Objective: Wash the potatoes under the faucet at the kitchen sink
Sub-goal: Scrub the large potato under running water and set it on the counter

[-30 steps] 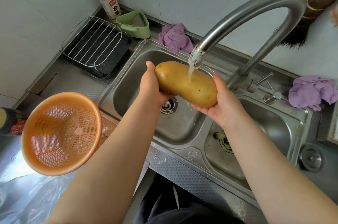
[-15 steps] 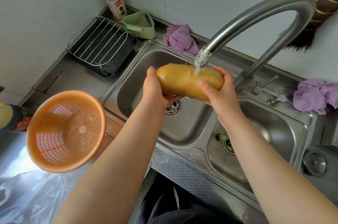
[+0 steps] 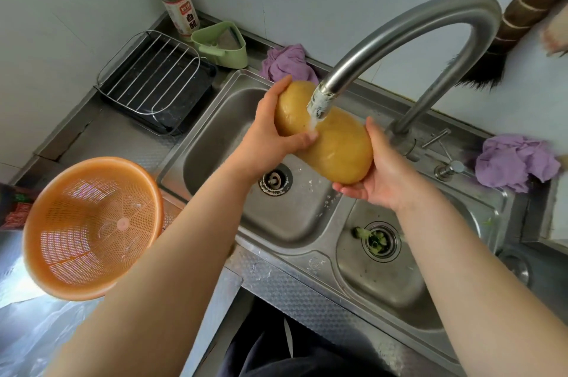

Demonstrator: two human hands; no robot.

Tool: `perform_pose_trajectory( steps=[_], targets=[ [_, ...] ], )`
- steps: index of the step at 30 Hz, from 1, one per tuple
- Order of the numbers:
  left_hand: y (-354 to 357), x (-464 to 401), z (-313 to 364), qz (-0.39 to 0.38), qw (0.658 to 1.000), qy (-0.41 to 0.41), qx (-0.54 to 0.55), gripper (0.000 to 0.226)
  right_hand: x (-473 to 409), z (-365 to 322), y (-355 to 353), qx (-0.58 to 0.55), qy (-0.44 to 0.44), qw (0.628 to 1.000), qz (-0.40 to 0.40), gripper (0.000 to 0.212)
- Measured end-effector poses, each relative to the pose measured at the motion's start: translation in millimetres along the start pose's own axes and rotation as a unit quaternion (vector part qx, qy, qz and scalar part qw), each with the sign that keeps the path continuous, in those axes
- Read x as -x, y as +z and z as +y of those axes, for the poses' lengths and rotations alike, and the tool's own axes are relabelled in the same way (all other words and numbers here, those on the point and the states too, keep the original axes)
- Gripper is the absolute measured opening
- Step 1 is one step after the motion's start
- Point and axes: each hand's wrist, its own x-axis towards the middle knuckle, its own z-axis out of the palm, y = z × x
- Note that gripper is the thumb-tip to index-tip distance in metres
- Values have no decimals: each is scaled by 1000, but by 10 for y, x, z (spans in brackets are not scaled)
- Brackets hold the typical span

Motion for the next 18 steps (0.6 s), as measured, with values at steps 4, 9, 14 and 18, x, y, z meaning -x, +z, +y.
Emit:
perform_pose_trajectory(
  steps=[4,9,14,18],
  targets=[
    [-150,-83,113,-90,993,-17,-79,114,19,51,-113,-6,24,998,-49,96],
    [-174,-108,191,-122,991,-17,-54,118,-13,120,-124,-57,77,990,-105,100],
    [37,-129,171,-9,997,54,48,68,-13,219,-43,-134,116,972,-157,93],
    [204,-129,144,106,985,42,127,32,-9,279,0,-128,123,968,-179,90]
  ],
)
